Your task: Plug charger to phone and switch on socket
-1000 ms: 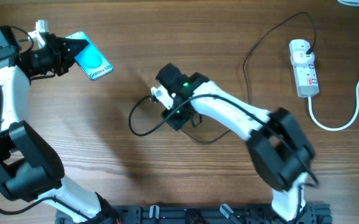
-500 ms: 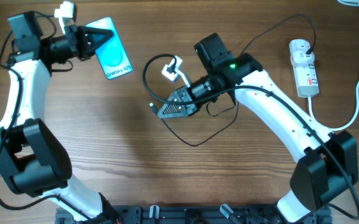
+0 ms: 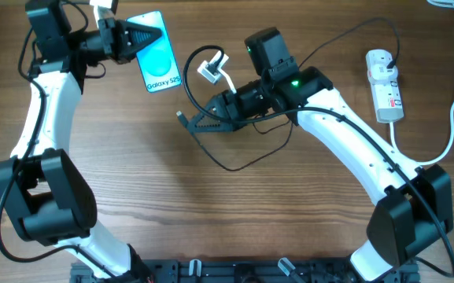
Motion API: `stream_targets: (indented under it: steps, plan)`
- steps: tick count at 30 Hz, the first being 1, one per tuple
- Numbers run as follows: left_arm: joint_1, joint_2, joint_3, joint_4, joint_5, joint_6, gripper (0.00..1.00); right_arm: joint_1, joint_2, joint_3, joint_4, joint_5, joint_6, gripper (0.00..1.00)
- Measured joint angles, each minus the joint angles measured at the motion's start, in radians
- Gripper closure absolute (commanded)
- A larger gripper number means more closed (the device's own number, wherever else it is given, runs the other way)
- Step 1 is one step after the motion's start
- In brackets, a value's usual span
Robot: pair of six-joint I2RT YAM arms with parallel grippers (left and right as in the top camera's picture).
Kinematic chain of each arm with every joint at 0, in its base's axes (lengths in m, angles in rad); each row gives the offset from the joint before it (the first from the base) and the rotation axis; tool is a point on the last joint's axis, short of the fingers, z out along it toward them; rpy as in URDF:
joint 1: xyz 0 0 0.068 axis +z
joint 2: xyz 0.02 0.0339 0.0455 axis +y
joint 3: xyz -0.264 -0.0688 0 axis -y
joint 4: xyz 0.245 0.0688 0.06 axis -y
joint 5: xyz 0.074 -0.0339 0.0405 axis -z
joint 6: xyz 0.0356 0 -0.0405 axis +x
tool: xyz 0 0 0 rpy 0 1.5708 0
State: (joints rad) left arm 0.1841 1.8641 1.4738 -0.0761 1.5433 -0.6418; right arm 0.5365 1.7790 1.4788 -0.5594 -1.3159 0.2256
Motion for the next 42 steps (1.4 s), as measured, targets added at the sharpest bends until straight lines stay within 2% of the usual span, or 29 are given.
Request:
stream_targets:
  steps: [3,8,11,21,42]
  plan:
    - [-0.002,0.000,0.000,0.059,-0.006,-0.117,0.96,0.002,0.000,-0.003,0.144,0.046,0.095,0.96]
    - [-0.037,0.000,0.000,0.060,-0.056,-0.288,0.96,0.011,0.000,-0.006,0.211,0.114,0.212,0.96]
    - [-0.039,0.000,0.000,0.050,-0.062,-0.325,0.96,0.011,0.000,-0.022,0.288,0.136,0.296,0.96]
    - [-0.039,0.000,0.000,0.047,-0.065,-0.340,0.96,0.006,0.000,-0.027,0.314,0.162,0.437,0.96]
    - [-0.036,0.000,0.000,0.047,-0.079,-0.342,0.96,-0.005,0.000,-0.037,0.423,0.202,0.568,0.96]
